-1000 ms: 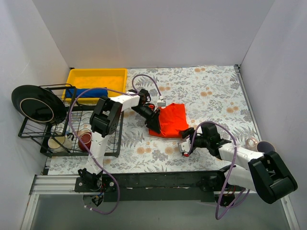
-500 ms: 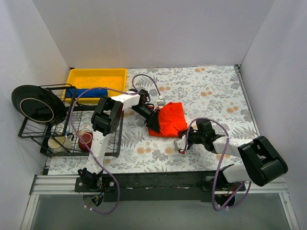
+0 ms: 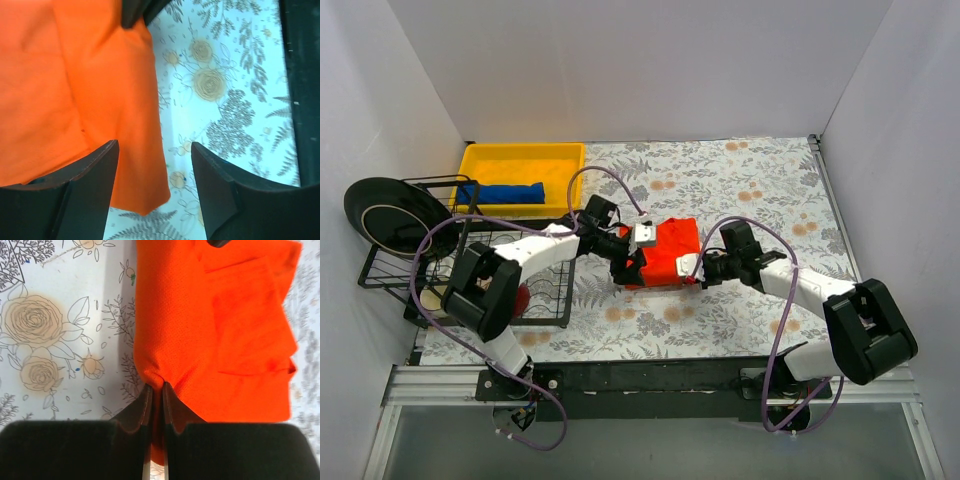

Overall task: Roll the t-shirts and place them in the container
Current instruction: Roll the T-shirt to the center of the board.

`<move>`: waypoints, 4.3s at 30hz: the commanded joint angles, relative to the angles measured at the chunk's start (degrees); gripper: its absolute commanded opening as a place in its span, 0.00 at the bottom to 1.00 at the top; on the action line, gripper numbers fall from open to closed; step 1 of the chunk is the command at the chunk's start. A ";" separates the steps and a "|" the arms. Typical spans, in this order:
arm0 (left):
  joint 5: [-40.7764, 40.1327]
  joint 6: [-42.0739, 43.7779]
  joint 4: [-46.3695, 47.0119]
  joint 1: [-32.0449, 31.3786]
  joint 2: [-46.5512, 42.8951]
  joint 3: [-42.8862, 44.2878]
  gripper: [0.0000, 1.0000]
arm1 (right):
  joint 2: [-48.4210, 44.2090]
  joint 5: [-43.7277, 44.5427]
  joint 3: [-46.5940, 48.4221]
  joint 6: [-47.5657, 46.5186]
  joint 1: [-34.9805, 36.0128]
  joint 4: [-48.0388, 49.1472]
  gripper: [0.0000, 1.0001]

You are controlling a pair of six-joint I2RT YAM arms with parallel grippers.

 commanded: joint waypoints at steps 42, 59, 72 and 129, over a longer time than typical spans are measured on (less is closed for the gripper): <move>4.69 -0.13 -1.31 -1.26 10.81 5.27 0.00 | -3.47 1.87 -6.09 7.30 1.34 9.28 0.99; 9.26 4.19 -15.10 1.82 17.22 17.31 0.00 | 7.60 5.47 -0.04 1.48 3.19 8.37 0.48; 6.01 4.18 -28.64 4.99 17.50 27.08 0.36 | 13.67 -4.19 16.84 7.12 -2.96 -27.17 0.08; 7.42 12.01 -54.04 7.00 35.15 42.54 0.00 | 40.65 -14.39 46.36 -3.95 -10.87 -72.09 0.07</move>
